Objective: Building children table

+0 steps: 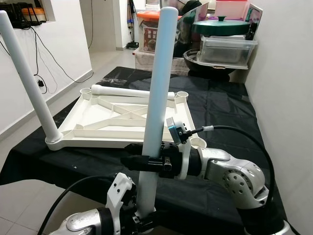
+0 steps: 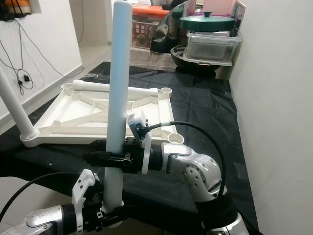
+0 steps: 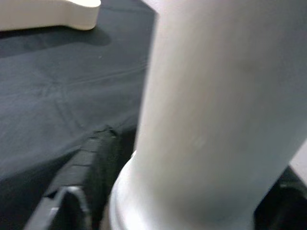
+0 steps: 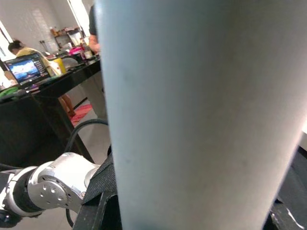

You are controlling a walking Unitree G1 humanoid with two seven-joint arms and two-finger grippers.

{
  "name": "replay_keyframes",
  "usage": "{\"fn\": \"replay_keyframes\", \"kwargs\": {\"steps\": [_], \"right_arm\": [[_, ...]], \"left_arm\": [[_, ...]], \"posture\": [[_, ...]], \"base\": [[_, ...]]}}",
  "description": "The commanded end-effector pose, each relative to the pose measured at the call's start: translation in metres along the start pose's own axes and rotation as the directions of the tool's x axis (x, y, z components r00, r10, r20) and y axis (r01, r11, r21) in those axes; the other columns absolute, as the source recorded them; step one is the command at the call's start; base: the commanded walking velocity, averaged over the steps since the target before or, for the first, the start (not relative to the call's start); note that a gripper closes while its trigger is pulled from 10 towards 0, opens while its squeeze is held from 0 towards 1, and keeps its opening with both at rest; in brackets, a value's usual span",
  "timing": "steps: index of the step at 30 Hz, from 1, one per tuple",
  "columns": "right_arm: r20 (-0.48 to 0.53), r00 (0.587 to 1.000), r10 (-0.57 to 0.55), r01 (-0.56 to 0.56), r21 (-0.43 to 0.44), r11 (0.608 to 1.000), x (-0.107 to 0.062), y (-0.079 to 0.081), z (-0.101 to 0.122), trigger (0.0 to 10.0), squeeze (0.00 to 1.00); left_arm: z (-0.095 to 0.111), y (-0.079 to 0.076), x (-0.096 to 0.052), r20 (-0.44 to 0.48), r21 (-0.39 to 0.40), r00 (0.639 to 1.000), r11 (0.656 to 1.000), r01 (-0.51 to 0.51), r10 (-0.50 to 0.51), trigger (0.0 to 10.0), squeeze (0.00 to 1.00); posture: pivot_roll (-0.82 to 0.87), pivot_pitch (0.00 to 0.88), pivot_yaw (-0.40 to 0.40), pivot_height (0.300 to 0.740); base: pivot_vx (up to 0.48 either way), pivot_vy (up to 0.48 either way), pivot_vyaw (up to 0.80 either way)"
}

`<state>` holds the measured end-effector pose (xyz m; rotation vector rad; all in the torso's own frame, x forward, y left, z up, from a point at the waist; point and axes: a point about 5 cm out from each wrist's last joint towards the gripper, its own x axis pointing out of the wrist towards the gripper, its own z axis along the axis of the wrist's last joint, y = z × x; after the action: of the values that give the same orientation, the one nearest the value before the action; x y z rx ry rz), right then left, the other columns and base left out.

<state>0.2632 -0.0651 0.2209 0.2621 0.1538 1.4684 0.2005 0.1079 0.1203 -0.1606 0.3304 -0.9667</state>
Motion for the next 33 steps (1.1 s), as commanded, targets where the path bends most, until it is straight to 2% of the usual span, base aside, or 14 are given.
{"fn": "replay_keyframes", "kwargs": {"steps": [1, 9, 10, 18, 19, 21, 24, 25, 27, 28, 29, 30, 31, 33], "right_arm": [[0.019, 1.000, -0.005, 0.005, -0.026, 1.000, -0.003, 0.000, 0.008, 0.0, 0.00], [0.036, 0.998, -0.043, 0.044, -0.036, 0.998, -0.010, -0.006, 0.015, 0.0, 0.00], [0.043, 0.995, -0.093, 0.096, -0.062, 0.993, -0.020, -0.015, 0.022, 0.0, 0.00], [0.092, 0.961, -0.262, 0.273, -0.150, 0.950, -0.049, -0.040, 0.047, 0.0, 0.00], [0.193, 0.847, -0.495, 0.529, -0.212, 0.822, -0.069, -0.068, 0.071, 0.0, 0.00], [0.193, 0.847, -0.495, 0.529, -0.212, 0.822, -0.069, -0.068, 0.071, 0.0, 0.00], [0.409, 0.437, -0.801, 0.899, -0.202, 0.388, -0.102, -0.106, 0.111, 0.0, 0.00], [0.409, 0.437, -0.801, 0.899, -0.202, 0.388, -0.102, -0.106, 0.111, 0.0, 0.00], [0.458, 0.274, -0.846, 0.958, -0.204, 0.200, -0.101, -0.116, 0.112, 0.0, 0.00], [0.458, 0.274, -0.846, 0.958, -0.204, 0.200, -0.101, -0.116, 0.112, 0.0, 0.00], [0.484, 0.206, -0.850, 0.969, -0.220, 0.109, -0.098, -0.120, 0.111, 0.0, 0.00], [0.484, 0.206, -0.850, 0.969, -0.220, 0.109, -0.098, -0.120, 0.111, 0.0, 0.00], [0.510, 0.159, -0.845, 0.966, -0.256, 0.028, -0.094, -0.123, 0.110, 0.0, 0.00], [0.548, 0.122, -0.827, 0.955, -0.292, -0.053, -0.090, -0.126, 0.110, 0.0, 0.00]], "left_arm": [[-0.003, 0.005, -0.002, -0.013, -0.003, 0.999, 0.999, -0.041, 0.041, 10.0, 1.00], [-0.005, 0.007, -0.003, -0.013, 0.003, 0.998, 0.998, -0.066, 0.067, 10.0, 1.00], [-0.007, 0.008, -0.006, -0.023, 0.004, 0.996, 0.996, -0.087, 0.087, 10.0, 0.00], [-0.012, 0.011, -0.010, -0.031, -0.006, 0.988, 0.989, -0.149, 0.149, 10.0, 0.00], [-0.013, 0.011, -0.008, -0.015, -0.002, 0.983, 0.983, -0.184, 0.184, 10.0, 0.00], [-0.013, 0.011, -0.008, -0.015, -0.002, 0.983, 0.983, -0.184, 0.184, 10.0, 0.00], [-0.004, 0.005, 0.000, 0.065, 0.013, 0.967, 0.969, -0.248, 0.246, 10.0, 0.00], [-0.004, 0.005, 0.000, 0.065, 0.013, 0.967, 0.969, -0.248, 0.246, 10.0, 0.00], [0.011, 0.001, 0.005, 0.145, 0.009, 0.948, 0.958, -0.288, 0.283, 10.0, 0.00], [0.011, 0.001, 0.005, 0.145, 0.009, 0.948, 0.958, -0.288, 0.283, 10.0, 0.00], [0.019, -0.001, 0.007, 0.184, 0.011, 0.932, 0.948, -0.319, 0.312, 10.0, 0.00], [0.019, -0.001, 0.007, 0.184, 0.011, 0.932, 0.948, -0.319, 0.312, 10.0, 0.00], [0.026, -0.004, 0.008, 0.210, 0.009, 0.918, 0.938, -0.346, 0.336, 10.0, 0.00], [0.032, -0.010, 0.008, 0.237, 0.008, 0.903, 0.929, -0.371, 0.359, 10.0, 0.00]], "posture": [[0.02, 0.000, -0.039, 0.740], [0.02, 0.000, -0.039, 0.740], [0.03, 0.000, -0.042, 0.740], [0.03, 0.000, -0.044, 0.740], [0.03, 0.005, -0.038, 0.740], [0.03, 0.005, -0.038, 0.740], [0.03, 0.037, -0.034, 0.740], [0.03, 0.037, -0.034, 0.740], [0.04, 0.061, -0.032, 0.740], [0.04, 0.061, -0.032, 0.740], [0.06, 0.100, -0.038, 0.740], [0.06, 0.100, -0.038, 0.740], [0.07, 0.133, -0.038, 0.740], [0.07, 0.143, -0.039, 0.740]], "base": [[0.000, 0.000, 0.00], [0.000, 0.000, 0.00], [0.000, 0.000, 0.00], [0.000, 0.000, 0.00], [0.000, 0.000, 0.00], [0.000, 0.000, 0.00], [0.000, 0.000, 0.00], [0.000, 0.000, 0.00], [0.000, 0.000, 0.00], [0.000, 0.000, 0.00], [0.000, 0.000, 0.00], [0.000, 0.000, 0.00], [0.000, 0.000, 0.00], [0.000, 0.000, 0.00]]}}
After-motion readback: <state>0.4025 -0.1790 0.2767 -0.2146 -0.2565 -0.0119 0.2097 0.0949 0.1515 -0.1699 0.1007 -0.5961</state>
